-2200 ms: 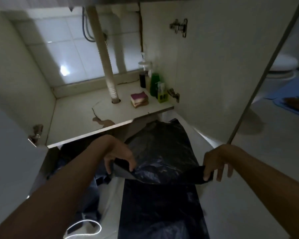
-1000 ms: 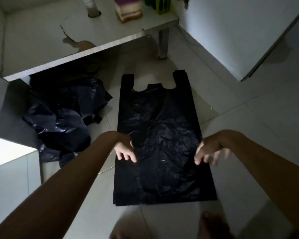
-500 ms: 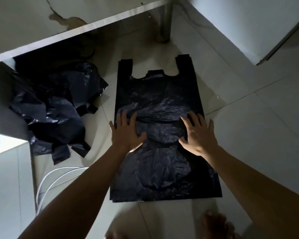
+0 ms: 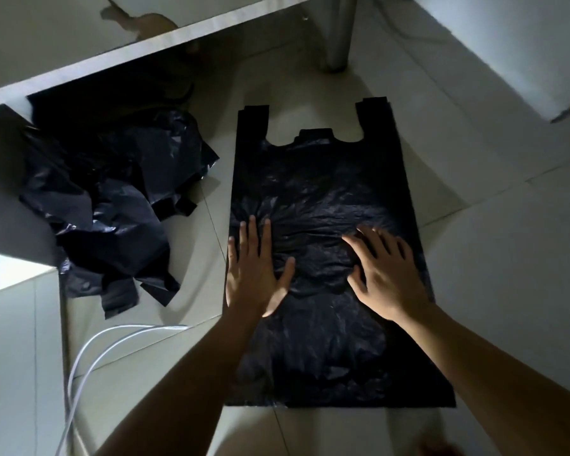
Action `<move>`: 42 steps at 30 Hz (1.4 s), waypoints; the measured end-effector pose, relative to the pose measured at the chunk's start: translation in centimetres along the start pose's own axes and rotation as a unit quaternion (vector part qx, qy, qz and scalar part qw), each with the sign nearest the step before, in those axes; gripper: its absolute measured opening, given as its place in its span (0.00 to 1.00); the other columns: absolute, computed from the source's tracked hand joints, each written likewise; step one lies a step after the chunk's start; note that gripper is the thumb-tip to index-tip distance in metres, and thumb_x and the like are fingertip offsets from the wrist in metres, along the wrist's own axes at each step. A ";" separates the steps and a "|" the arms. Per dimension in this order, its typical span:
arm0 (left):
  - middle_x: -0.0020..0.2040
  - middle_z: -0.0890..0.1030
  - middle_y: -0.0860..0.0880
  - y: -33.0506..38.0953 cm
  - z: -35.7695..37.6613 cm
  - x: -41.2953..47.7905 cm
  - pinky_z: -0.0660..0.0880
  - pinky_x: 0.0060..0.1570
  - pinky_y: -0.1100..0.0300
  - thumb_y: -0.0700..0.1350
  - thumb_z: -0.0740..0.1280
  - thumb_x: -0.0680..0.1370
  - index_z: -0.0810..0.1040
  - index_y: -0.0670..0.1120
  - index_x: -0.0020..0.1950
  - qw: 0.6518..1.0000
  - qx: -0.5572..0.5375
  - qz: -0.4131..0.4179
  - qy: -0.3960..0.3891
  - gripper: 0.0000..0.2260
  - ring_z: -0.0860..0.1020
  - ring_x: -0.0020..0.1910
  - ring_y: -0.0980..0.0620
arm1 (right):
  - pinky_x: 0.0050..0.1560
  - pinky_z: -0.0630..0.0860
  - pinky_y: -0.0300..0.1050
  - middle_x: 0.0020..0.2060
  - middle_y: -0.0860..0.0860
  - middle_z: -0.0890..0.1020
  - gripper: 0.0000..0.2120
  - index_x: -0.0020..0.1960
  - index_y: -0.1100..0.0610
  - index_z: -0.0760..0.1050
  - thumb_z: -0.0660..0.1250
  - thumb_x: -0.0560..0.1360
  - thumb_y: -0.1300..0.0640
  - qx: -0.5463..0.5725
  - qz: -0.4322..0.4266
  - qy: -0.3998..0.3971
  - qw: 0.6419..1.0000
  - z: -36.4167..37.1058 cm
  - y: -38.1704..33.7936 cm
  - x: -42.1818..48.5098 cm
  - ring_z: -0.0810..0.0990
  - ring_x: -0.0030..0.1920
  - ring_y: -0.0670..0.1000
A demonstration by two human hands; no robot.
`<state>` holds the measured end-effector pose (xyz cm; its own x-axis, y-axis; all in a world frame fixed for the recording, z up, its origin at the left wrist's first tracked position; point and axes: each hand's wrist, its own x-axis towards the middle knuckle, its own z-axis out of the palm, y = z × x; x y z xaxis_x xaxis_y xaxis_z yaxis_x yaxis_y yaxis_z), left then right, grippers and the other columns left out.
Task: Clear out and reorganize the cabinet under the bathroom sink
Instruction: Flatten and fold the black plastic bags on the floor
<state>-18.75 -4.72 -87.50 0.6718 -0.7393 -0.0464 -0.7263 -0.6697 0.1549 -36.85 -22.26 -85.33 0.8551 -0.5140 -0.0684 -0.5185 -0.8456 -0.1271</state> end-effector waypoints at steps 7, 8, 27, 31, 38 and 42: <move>0.80 0.56 0.43 -1.0 -0.9 0.6 0.53 0.77 0.47 0.62 0.56 0.79 0.55 0.47 0.80 0.997 -0.072 0.019 0.021 0.34 0.54 0.79 0.44 | 0.68 0.62 0.61 0.67 0.53 0.72 0.29 0.68 0.50 0.71 0.63 0.67 0.49 -0.023 0.023 0.032 0.999 -0.2 -1.2 1.0 0.71 0.66 0.60; 0.75 0.65 0.44 -1.6 -1.9 1.0 0.61 0.74 0.47 0.58 0.60 0.78 0.63 0.47 0.77 0.993 -0.108 0.018 0.039 0.30 0.64 0.74 0.43 | 0.67 0.63 0.61 0.64 0.53 0.74 0.28 0.65 0.50 0.72 0.64 0.65 0.49 -0.034 0.024 0.025 0.999 -1.0 -1.4 1.9 0.72 0.62 0.59; 0.56 0.81 0.42 -19.8 -21.2 7.2 0.74 0.56 0.50 0.64 0.72 0.69 0.80 0.47 0.52 0.769 -0.334 -0.507 0.198 0.23 0.79 0.57 0.38 | 0.69 0.65 0.43 0.67 0.53 0.69 0.20 0.71 0.42 0.73 0.65 0.79 0.50 0.420 0.031 -0.179 0.889 -12.6 -22.5 19.2 0.70 0.70 0.52; 0.56 0.81 0.40 -20.0 -21.5 7.5 0.74 0.56 0.50 0.48 0.68 0.75 0.83 0.47 0.48 0.783 -0.324 -0.496 0.190 0.08 0.78 0.57 0.37 | 0.70 0.70 0.53 0.75 0.51 0.67 0.22 0.75 0.47 0.68 0.61 0.81 0.50 0.508 0.136 -0.225 0.820 -11.8 -25.0 20.3 0.69 0.72 0.54; 0.43 0.81 0.44 -20.0 -27.2 8.2 0.73 0.50 0.54 0.51 0.66 0.75 0.78 0.49 0.44 0.797 -0.290 -0.421 0.322 0.06 0.79 0.50 0.40 | 0.69 0.65 0.44 0.74 0.54 0.69 0.22 0.76 0.56 0.66 0.57 0.84 0.53 0.460 0.082 -0.231 0.853 -10.9 -26.7 18.9 0.68 0.73 0.56; 0.41 0.80 0.48 -20.6 -33.0 9.7 0.73 0.43 0.59 0.51 0.66 0.74 0.78 0.44 0.44 0.796 -0.292 -0.352 0.396 0.11 0.79 0.43 0.47 | 0.66 0.73 0.58 0.65 0.61 0.77 0.17 0.67 0.62 0.74 0.59 0.83 0.56 0.454 0.077 -0.257 0.850 -11.8 -27.6 17.3 0.75 0.64 0.62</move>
<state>7.57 4.22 -58.53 0.9318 0.2358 0.2760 -0.0926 -0.5806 0.8089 -7.78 -9.50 -71.30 0.7885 -0.2813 -0.5469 -0.6049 -0.1941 -0.7723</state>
